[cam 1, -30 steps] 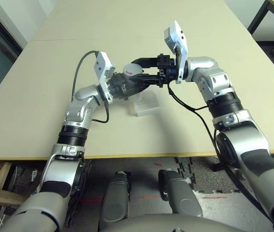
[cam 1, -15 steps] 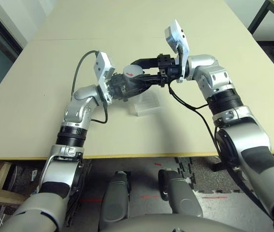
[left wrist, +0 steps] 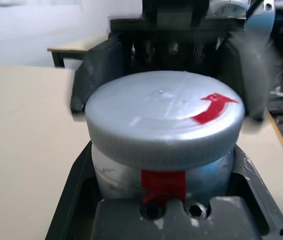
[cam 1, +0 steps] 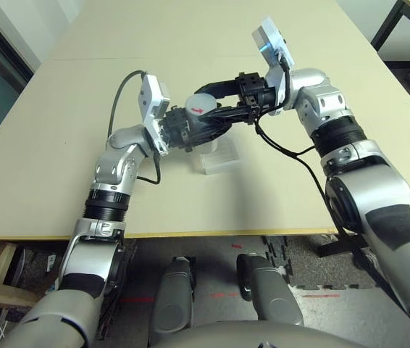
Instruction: Pour the medicine from the bottle into the box.
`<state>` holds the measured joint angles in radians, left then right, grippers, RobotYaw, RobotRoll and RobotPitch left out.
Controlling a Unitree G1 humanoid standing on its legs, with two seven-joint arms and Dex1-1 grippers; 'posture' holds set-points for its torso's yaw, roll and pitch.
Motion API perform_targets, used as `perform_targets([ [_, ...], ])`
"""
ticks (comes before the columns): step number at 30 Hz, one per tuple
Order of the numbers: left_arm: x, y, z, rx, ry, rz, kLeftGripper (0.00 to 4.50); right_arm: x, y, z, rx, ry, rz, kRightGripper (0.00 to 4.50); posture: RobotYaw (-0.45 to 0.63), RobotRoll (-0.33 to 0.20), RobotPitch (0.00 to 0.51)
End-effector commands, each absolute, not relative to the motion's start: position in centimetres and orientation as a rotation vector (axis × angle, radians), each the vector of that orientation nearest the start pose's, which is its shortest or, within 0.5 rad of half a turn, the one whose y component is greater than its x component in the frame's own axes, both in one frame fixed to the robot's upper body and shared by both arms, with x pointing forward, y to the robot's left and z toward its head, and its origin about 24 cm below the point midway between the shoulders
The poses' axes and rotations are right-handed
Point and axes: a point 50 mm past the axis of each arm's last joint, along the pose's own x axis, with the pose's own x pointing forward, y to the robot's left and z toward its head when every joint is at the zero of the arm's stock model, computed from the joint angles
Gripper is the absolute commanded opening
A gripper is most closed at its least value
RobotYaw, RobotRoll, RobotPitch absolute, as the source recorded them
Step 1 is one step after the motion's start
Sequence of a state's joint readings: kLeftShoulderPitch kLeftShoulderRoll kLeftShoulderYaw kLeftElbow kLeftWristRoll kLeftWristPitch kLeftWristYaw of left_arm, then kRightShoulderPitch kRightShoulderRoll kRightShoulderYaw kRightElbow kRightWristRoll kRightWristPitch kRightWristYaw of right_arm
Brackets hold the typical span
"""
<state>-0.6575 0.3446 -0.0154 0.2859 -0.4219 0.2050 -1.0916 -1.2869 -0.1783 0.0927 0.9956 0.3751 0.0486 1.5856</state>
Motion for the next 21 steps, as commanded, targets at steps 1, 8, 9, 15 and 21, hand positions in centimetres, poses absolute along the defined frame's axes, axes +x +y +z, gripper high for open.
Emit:
perform_targets([
  [1, 33.1, 13.6, 15.4, 0.025, -0.101, -1.189, 2.67, 36.5, -5.1, 25.3, -0.074, -0.238, 1.803, 4.5, -0.06, 0.0, 0.166],
  [8, 33.1, 13.6, 15.3, 0.023, -0.098, -1.185, 2.67, 37.0, -6.1, 24.6, -0.072, -0.211, 1.764, 4.5, -0.06, 0.0, 0.166],
  [9, 33.1, 13.6, 15.3, 0.023, -0.099, -1.184, 2.67, 37.0, -6.2, 24.6, -0.077, -0.208, 1.76, 4.5, -0.06, 0.0, 0.165],
  [15, 33.3, 13.8, 15.5, 0.027, -0.113, -1.168, 2.67, 37.4, -7.3, 24.0, -0.131, -0.183, 1.694, 4.5, -0.06, 0.0, 0.164],
  [21, 33.5, 13.8, 15.8, 0.031, -0.13, -1.155, 2.67, 37.5, -7.9, 23.1, -0.182, -0.149, 1.646, 4.5, -0.06, 0.0, 0.162],
])
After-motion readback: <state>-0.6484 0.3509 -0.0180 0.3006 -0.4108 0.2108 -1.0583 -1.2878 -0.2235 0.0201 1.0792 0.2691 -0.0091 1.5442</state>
